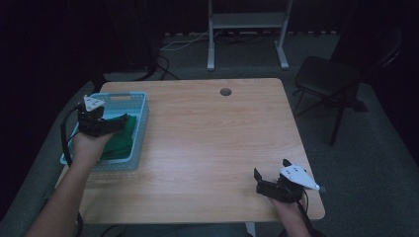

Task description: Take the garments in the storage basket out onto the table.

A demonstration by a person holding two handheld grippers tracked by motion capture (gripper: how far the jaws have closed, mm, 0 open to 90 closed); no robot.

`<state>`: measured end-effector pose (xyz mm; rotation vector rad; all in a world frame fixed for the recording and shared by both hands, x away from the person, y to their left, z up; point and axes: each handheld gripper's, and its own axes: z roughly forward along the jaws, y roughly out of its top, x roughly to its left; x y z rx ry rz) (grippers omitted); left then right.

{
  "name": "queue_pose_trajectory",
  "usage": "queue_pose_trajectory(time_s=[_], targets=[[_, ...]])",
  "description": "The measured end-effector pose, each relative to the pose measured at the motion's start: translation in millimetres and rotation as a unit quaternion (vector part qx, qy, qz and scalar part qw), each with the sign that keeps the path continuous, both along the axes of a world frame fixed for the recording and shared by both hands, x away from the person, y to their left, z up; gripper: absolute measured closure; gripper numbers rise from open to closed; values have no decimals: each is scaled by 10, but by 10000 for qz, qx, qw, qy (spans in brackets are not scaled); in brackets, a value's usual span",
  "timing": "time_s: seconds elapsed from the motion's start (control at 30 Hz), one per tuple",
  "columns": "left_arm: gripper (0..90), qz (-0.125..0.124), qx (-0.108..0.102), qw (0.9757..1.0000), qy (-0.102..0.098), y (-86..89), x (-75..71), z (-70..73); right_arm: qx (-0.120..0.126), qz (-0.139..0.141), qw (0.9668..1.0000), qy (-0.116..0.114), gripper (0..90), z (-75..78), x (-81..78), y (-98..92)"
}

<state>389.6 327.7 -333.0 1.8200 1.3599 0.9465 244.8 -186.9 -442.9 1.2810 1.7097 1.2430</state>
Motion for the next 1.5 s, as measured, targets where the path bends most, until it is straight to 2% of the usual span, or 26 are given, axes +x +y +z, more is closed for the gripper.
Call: queue_pose_trajectory(time_s=[0.2, 0.5, 0.57, 0.77, 1.13, 1.27, 1.33, 1.4, 1.5], targets=[[101, 20, 37, 9997, 240, 13, 77, -49, 5, 7, 10000, 5, 0, 0, 1, -1], [100, 43, 63, 9989, 460, 38, 155, -119, 4, -7, 10000, -6, 0, -1, 1, -4], [100, 56, 103, 9980, 620, 51, 183, -148, 0, -9, 10000, -8, 0, 0, -3, -1], [100, 126, 148, 9959, 886, 68, 266, -238, 27, 12, 10000, 18, 0, 0, 5, -8], [100, 135, 155, 9930, 1161, 88, 358, -334, 37, 6, 10000, 25, 0, 0, 7, -11], [100, 95, 229, 9911, 1307, 76, 384, -375, 33, 25, 10000, 28, 0, 0, 12, -9], [100, 71, 151, 9897, 1424, 78, 400, -397, 30, 36, 10000, 27, 0, 1, 16, -10], [100, 57, 176, 9888, 1483, 81, 413, -417, 28, 47, 10000, 42, 0, 1, 23, -13], [100, 142, 192, 9863, 1635, 94, 439, -445, 94, 27, 9999, 52, 0, 0, 32, -21]])
